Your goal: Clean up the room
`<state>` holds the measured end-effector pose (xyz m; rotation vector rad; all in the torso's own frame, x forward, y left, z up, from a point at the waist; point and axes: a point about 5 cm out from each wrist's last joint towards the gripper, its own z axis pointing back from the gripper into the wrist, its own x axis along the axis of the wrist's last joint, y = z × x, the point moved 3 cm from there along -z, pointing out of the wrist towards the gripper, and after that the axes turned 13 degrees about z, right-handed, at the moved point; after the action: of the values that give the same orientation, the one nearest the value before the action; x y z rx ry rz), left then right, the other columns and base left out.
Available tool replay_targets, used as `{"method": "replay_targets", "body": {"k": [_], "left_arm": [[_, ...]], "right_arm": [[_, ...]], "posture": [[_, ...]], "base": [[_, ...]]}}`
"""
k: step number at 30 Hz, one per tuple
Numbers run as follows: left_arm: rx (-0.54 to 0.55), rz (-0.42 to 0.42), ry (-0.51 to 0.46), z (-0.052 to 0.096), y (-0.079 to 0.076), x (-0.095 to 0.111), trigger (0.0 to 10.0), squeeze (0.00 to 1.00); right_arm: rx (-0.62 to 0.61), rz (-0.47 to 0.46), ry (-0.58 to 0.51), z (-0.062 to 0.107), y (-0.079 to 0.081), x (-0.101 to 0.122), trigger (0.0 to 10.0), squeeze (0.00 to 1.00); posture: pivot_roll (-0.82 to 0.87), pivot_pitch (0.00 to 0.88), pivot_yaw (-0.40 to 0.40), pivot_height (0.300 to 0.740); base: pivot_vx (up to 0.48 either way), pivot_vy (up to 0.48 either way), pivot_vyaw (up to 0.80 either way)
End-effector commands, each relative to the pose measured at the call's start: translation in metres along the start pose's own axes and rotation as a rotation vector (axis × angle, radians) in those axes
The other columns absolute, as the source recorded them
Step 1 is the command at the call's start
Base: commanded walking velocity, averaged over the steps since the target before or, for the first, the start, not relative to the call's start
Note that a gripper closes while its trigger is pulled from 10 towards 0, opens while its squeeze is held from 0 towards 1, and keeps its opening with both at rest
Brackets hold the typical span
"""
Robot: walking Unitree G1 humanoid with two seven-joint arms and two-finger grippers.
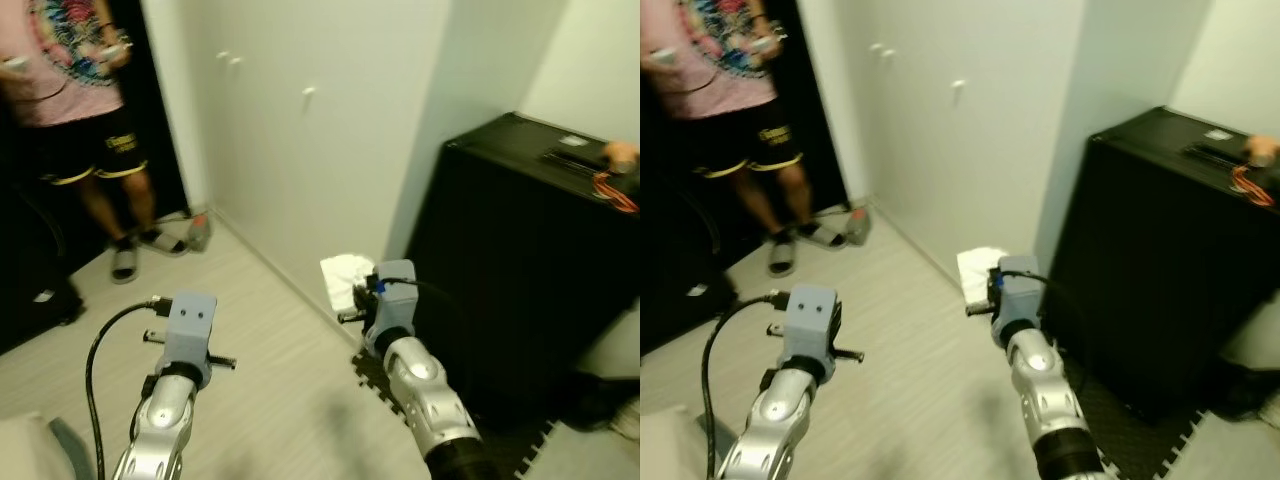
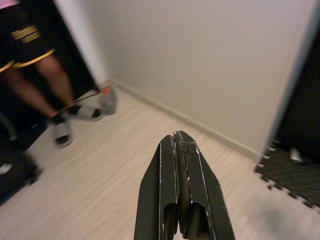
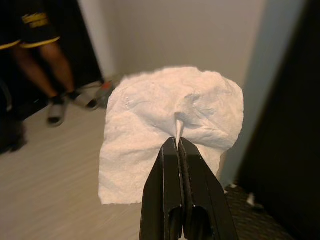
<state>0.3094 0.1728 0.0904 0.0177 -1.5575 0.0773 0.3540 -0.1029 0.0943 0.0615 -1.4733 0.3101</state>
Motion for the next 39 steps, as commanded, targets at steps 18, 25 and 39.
{"method": "replay_targets", "body": {"k": [18, 25, 39], "left_arm": [[0.001, -0.011, 0.012, 0.0006, -0.0002, -0.0042, 10.0, 0.0], [0.003, -0.013, 0.011, -0.0001, 0.0, -0.0035, 10.0, 0.0], [0.003, -0.014, 0.011, -0.0022, 0.0001, -0.003, 10.0, 0.0]], "right_arm": [[-0.032, 0.05, 0.036, 0.003, -0.0027, -0.0081, 10.0, 0.0], [-0.035, 0.04, 0.046, 0.0034, -0.0025, -0.0107, 10.0, 0.0], [-0.047, 0.047, 0.05, 0.0034, -0.0022, -0.0123, 10.0, 0.0]], "posture": [[-0.01, 0.03, -0.013, 0.727], [-0.01, 0.029, -0.013, 0.727], [-0.01, 0.02, -0.007, 0.727]], "base": [[0.0, 0.0, -0.62], [0.0, 0.0, -0.58], [0.0, 0.0, -0.78]]}}
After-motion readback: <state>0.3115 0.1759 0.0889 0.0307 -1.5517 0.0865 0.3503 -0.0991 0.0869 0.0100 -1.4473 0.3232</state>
